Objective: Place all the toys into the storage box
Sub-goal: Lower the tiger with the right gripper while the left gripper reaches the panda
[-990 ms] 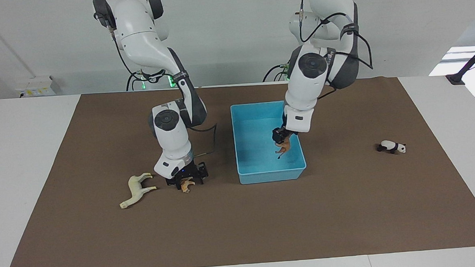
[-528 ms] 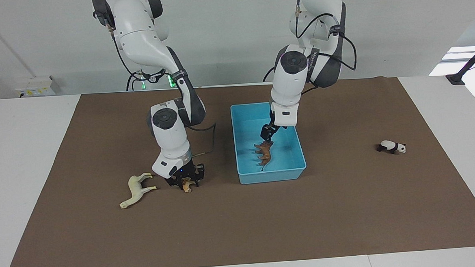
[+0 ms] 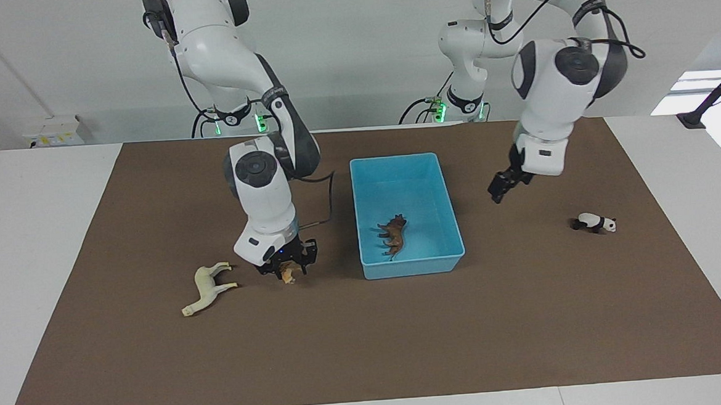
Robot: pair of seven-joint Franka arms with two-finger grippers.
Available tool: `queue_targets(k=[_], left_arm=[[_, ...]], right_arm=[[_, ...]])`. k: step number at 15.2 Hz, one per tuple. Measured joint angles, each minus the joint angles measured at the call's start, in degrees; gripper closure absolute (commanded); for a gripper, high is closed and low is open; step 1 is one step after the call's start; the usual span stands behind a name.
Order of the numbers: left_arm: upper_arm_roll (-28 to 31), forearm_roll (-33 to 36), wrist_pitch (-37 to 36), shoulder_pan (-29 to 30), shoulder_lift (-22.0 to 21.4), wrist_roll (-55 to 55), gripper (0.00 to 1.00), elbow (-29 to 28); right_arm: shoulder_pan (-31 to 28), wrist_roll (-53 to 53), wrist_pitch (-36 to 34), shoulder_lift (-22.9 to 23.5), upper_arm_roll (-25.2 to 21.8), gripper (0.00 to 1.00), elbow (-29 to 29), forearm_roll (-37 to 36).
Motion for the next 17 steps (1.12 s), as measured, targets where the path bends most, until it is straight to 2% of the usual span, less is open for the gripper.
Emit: queue_targets(k=[3,5,8,9,10,13,17], left_arm=[[0.2,0.0,2.4,10.2,0.2,6.3,0.0,-0.9],[0.2,0.0,5.7,14.6,0.5,5.2,0.0,-2.4],[0.1,0.0,14.2,18.6,2.4,-1.3,0.0,-6.2],[0.0,0.0,16.5,19.6,3.5,-4.1,0.0,-7.0],[0.0,0.0,18.6,20.7,4.4,-6.6,0.0,-7.5],[-0.1,0.0,24.7,22.3,5.5,-13.0,0.0,-10.0],[-0.8,0.0,32.4,22.3,5.6,-17.6,0.0,-15.0]], right_arm=[[6.5,9.5,-12.2,0.7,0.3,1.0,11.9,0.9],[13.8,18.2,-13.7,2.6,0.4,1.0,17.5,1.0],[22.3,25.8,-11.9,5.4,0.1,1.0,19.7,1.0],[23.9,27.5,-9.9,6.4,0.1,0.59,19.2,0.9],[24.6,28.5,-7.7,7.3,0.0,0.01,18.4,0.9],[24.4,29.1,-5.9,8.7,-0.5,0.0,16.6,0.9],[23.5,29.5,-11.0,7.6,-1.2,0.0,17.2,0.9]])
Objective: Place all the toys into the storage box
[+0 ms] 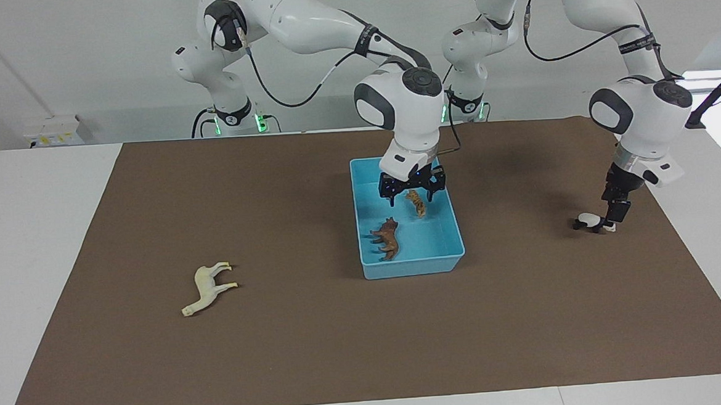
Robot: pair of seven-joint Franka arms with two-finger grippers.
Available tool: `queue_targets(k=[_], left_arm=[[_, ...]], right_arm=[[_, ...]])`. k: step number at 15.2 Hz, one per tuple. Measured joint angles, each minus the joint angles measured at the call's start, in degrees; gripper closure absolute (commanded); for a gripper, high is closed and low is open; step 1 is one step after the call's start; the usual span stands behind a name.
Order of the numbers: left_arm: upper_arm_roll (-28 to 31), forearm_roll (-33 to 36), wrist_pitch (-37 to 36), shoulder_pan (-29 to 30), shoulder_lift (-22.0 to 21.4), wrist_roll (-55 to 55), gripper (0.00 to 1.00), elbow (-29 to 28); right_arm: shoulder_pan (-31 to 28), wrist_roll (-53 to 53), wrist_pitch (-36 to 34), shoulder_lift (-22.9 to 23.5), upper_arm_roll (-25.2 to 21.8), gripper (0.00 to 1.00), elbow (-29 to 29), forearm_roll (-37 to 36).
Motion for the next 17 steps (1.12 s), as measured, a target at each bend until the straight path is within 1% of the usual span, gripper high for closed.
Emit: queue_targets(k=[2,3,5,7,8,9,10,12,13,14,15,16,17], left_arm=[[0.0,0.0,1.6,0.0,0.2,-0.9,0.0,-1.2],[0.0,0.0,1.9,0.0,0.3,-1.3,0.0,-1.7],[-0.1,0.0,3.0,0.0,0.8,-2.5,0.0,-2.8],[-0.1,0.0,4.5,0.0,1.4,-3.4,0.0,-3.6],[-0.1,0.0,4.8,0.0,1.7,-3.5,0.04,-3.7],[-0.1,0.0,5.0,0.0,1.9,-3.6,0.11,-3.8],[-0.1,0.0,5.2,0.0,2.3,-3.7,0.2,-3.9],[-0.1,0.0,5.8,0.0,2.8,-3.8,0.2,-3.9],[-0.2,0.0,6.0,-0.1,3.0,-3.8,0.23,-3.9],[-0.4,0.0,6.0,-0.2,3.2,-3.8,0.36,-3.9],[-0.4,0.0,6.0,-0.4,3.3,-3.8,0.48,-3.9],[-0.4,0.0,6.0,-0.7,3.3,-3.8,0.61,-3.9],[-0.5,0.0,6.0,-1.0,3.3,-3.8,0.7,-3.9]], right_arm=[[-1.0,-0.1,-1.6,-1.8,-1.7,0.0,0.3,-0.3],[-2.5,-1.4,-2.7,-3.1,-2.6,0.0,0.3,-0.4],[-7.8,-7.9,-4.6,-5.5,-3.4,0.0,0.3,-0.4],[-14.4,-16.9,-5.3,-6.8,-3.5,0.0,-0.1,-0.4],[-17.5,-21.8,-5.3,-7.0,-3.5,0.0,-0.6,-0.4],[-20.4,-26.6,-5.1,-7.0,-3.6,0.0,-1.7,-0.4],[-23.2,-31.7,-3.8,-7.2,-3.6,0.0,-3.6,-0.3],[-28.3,-40.9,3.7,-8.5,-3.6,0.0,-10.8,-0.3],[-30.4,-44.6,8.7,-9.5,-3.6,0.0,-15.6,-0.2],[-32.0,-47.5,14.1,-10.7,-3.6,0.0,-20.8,-0.2],[-33.1,-49.7,18.9,-11.9,-3.6,0.0,-25.7,-0.2],[-33.8,-51.4,22.7,-12.9,-3.6,0.0,-29.7,-0.2],[-34.4,-53.0,25.3,-13.7,-3.6,0.0,-32.5,-0.2]])
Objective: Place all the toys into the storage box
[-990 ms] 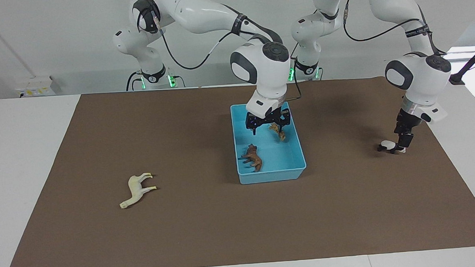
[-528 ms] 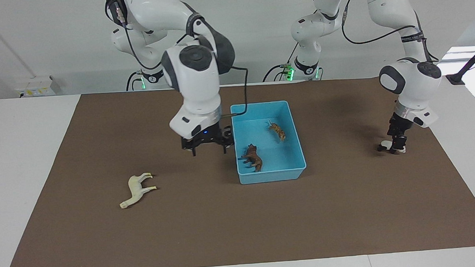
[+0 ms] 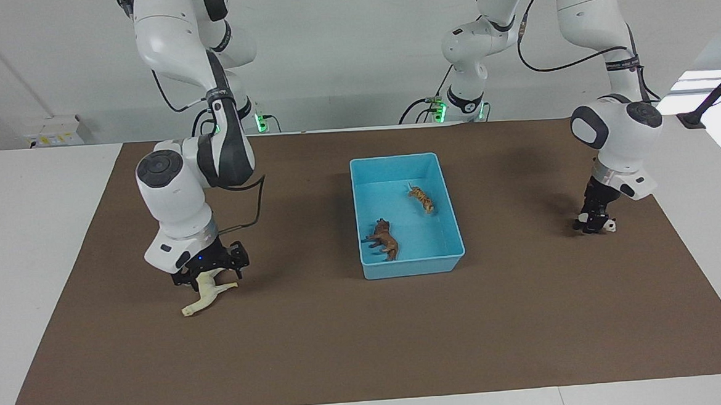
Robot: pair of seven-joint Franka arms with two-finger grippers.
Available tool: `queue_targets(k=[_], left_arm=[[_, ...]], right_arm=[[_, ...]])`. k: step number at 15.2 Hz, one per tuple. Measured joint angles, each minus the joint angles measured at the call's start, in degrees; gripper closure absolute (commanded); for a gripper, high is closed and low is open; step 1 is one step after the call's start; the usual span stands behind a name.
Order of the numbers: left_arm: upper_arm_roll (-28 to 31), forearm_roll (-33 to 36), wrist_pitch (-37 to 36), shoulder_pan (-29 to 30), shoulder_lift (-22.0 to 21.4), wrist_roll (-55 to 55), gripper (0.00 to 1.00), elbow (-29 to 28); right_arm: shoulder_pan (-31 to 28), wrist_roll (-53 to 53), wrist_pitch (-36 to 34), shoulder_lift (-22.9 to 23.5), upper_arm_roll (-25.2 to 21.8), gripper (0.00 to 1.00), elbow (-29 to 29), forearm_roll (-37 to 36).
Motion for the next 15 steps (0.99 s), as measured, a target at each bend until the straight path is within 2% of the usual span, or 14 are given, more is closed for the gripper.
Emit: queue_targets(k=[2,3,5,8,10,12,13,14,15], left_arm=[[0.0,0.2,-0.1,-0.4,0.0,0.0,0.91,0.2],[0.0,0.6,-0.6,-0.4,0.0,0.1,0.94,0.9],[0.0,2.7,-6.1,-0.4,-0.1,0.1,0.94,4.3],[-0.8,3.5,-21.2,-2.5,-1.7,-0.2,0.94,12.9],[-1.3,2.7,-29.9,-8.6,-4.4,-4.5,0.94,16.9],[-2.1,0.7,-34.4,-17.3,-7.3,-9.9,0.94,18.9],[-2.5,-0.4,-35.1,-21.6,-8.4,-12.5,0.93,19.0],[-2.8,-1.0,-35.1,-25.5,-8.9,-15.0,0.93,19.0],[-2.9,-1.2,-34.8,-28.7,-9.1,-17.3,0.92,18.7]], right_arm=[[-1.7,-3.3,3.9,-0.8,0.0,0.0,-3.6,0.0],[-2.6,-4.7,6.1,-0.8,0.0,0.0,-4.9,0.0],[-3.5,-5.9,10.2,-0.6,0.0,0.0,-7.3,0.0],[-3.5,-6.0,12.1,0.2,0.3,0.0,-8.6,0.0],[-3.5,-6.0,12.7,0.6,0.4,0.0,-8.7,0.0],[-3.5,-6.0,14.5,1.2,0.5,0.0,-9.0,0.0],[-3.5,-6.0,15.5,1.5,0.6,0.08,-9.3,0.0],[-3.4,-6.0,16.4,1.6,0.6,0.33,-9.6,0.0],[-3.4,-6.0,16.9,1.6,0.6,0.72,-9.8,0.0]])
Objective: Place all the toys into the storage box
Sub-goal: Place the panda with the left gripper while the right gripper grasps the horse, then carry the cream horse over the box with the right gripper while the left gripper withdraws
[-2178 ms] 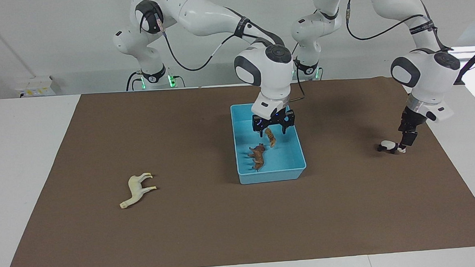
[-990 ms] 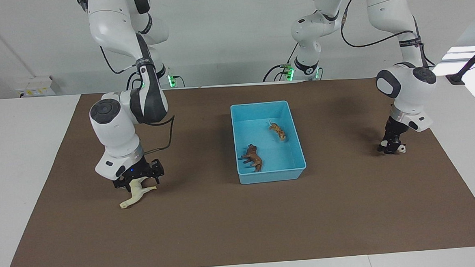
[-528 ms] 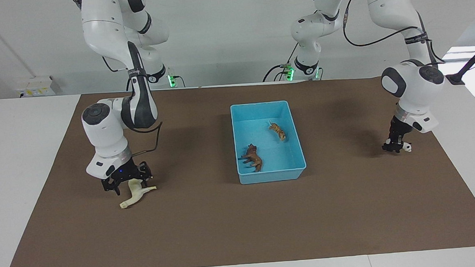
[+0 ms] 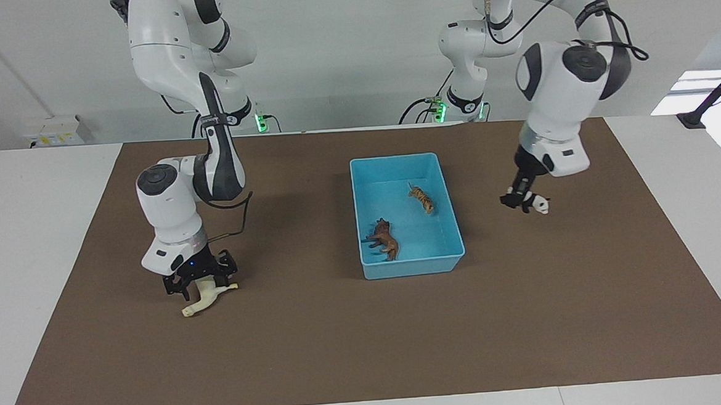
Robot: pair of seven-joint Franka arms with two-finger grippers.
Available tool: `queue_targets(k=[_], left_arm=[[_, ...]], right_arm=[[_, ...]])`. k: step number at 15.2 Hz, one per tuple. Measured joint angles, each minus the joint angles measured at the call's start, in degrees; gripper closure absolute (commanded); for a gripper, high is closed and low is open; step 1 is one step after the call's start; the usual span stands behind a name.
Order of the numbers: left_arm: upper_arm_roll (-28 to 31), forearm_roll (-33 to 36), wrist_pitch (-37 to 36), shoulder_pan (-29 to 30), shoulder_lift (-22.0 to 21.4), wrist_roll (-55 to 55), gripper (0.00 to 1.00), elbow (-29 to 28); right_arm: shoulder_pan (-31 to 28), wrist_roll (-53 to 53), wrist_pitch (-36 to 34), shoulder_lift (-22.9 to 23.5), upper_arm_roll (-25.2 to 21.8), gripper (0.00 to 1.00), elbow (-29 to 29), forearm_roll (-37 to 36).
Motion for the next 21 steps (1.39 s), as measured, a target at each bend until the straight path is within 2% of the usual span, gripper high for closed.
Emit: queue_targets(k=[1,2,4,5,6,7,11,14,18,21], left_arm=[[-0.1,-0.2,1.2,-2.5,0.0,-1.8,0.89,-0.9],[-0.1,-0.3,3.7,-4.5,0.0,-3.1,0.78,-2.5],[0.0,-0.7,8.6,-8.4,0.2,-4.9,0.71,-6.1],[0.0,-0.8,9.8,-10.1,0.2,-5.7,0.51,-7.2],[0.0,-0.8,10.3,-11.5,0.2,-6.5,0.07,-7.8],[0.0,-0.8,10.3,-12.5,0.2,-6.9,0.0,-7.9],[0.8,-0.8,9.2,-13.0,-0.3,-6.7,0.0,-6.7],[2.0,-0.6,0.6,-10.4,-1.7,-0.2,0.0,-2.2],[2.7,-0.7,-10.9,2.7,-5.7,26.5,0.0,3.2],[3.3,-0.4,-17.3,7.2,-6.3,46.2,0.0,7.1]], right_arm=[[0.0,0.0,0.1,0.0,0.0,0.92,-0.1,0.0],[0.0,0.0,0.1,0.0,0.0,1.0,-0.1,0.0],[-0.2,0.0,0.4,-0.1,-0.3,1.0,-0.2,0.1],[-0.3,0.0,0.4,-0.3,-0.3,1.0,-0.3,0.4],[-0.3,0.0,0.4,-0.3,-0.3,1.0,-0.3,0.7],[-0.3,0.0,0.5,-0.3,-0.3,1.0,-0.4,1.1],[-0.1,0.1,0.5,-0.3,-0.3,1.0,-0.3,1.4],[2.0,2.3,-4.1,-0.4,0.2,1.0,1.3,1.6],[6.0,8.3,-19.9,-1.3,0.1,1.0,10.3,1.4],[12.5,21.2,-38.9,-2.0,0.3,1.0,23.2,-1.8]])
